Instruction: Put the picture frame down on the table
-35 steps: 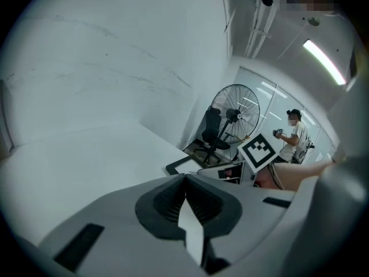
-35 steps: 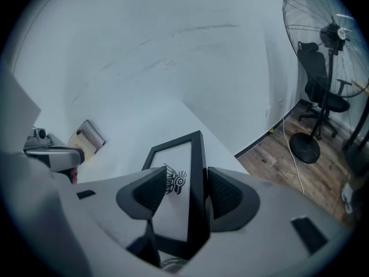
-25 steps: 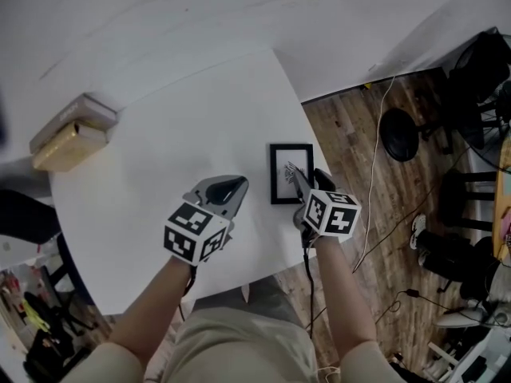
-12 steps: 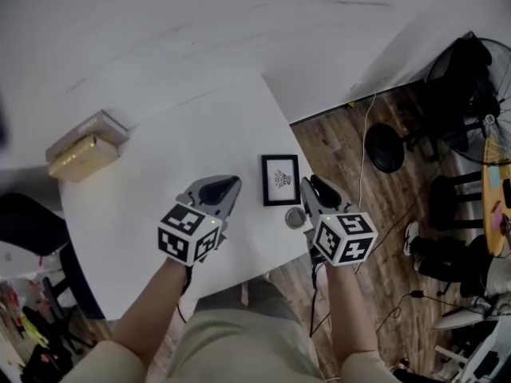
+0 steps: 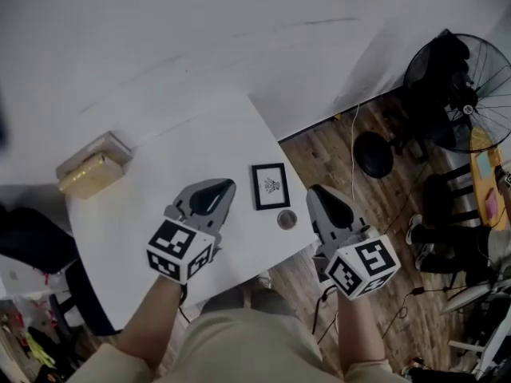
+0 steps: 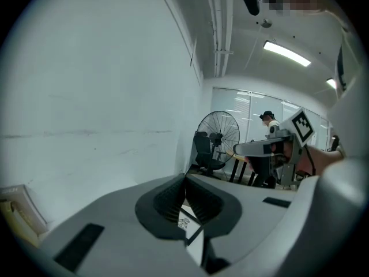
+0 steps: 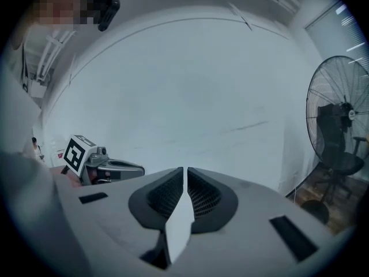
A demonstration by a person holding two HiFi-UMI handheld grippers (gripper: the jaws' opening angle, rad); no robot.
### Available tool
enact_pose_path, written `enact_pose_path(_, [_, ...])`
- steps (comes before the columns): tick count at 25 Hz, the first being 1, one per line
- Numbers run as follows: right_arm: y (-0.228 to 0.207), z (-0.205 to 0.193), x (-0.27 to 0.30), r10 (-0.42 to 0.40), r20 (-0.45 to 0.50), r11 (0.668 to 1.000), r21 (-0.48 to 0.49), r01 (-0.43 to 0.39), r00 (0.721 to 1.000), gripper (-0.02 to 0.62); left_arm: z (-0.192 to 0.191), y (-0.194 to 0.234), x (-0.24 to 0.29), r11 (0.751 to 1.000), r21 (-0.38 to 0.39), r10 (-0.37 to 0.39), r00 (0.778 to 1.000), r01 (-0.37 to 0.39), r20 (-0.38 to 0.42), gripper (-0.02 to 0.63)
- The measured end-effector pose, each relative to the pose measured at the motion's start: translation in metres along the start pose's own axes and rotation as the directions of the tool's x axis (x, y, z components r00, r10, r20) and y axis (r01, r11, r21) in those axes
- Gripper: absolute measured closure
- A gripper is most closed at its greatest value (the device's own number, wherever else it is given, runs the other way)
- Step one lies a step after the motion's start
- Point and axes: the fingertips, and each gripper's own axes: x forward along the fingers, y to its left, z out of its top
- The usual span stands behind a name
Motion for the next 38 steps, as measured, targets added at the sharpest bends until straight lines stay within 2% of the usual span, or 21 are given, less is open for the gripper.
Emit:
enact_pose_path(8, [0.026, 0.039, -0.05, -0.004, 0.114, 0.997, -0.078, 0.013, 0.993, 0.561, 0.032, -0.031, -0.037, 0.995, 0.101, -0.012, 0.998, 0.006, 0.054, 0.584])
enact_pose_path(13, [0.043, 0.053, -0.069, 0.019, 0.15, 0.996, -0.094, -0.005, 0.989, 0.566, 0.041, -0.039, -0.054, 0.993, 0.121, 0.0, 0.997, -0.009, 0.079, 0.584])
enact_pose_path(18, [0.056, 0.053, -0.083, 0.046, 0.154, 0.995, -0.092, -0.032, 0.987, 0.572, 0.036, -0.051, -0.067, 0.99, 0.137, 0.0, 0.997, -0.011, 0.079, 0.584])
enact_pose_path(22, [0.065, 0.046, -0.086, 0.058, 0.119, 0.994, -0.098, -0.046, 0.991, 0.574, 0.026, -0.053, -0.076, 0.992, 0.126, 0.006, 0.998, -0.014, 0.062, 0.584])
enact_pose_path(31, [0.061, 0.032, -0.082, 0.063, 0.072, 0.995, -0.083, -0.057, 0.995, 0.574, 0.028, -0.054, -0.082, 0.994, 0.107, 0.009, 0.998, -0.015, 0.062, 0.584])
enact_pose_path(38, [0.065, 0.03, -0.079, 0.075, 0.086, 0.997, -0.039, -0.072, 0.993, 0.572, 0.032, -0.051, -0.092, 0.995, 0.095, 0.021, 0.998, -0.027, 0.058, 0.584])
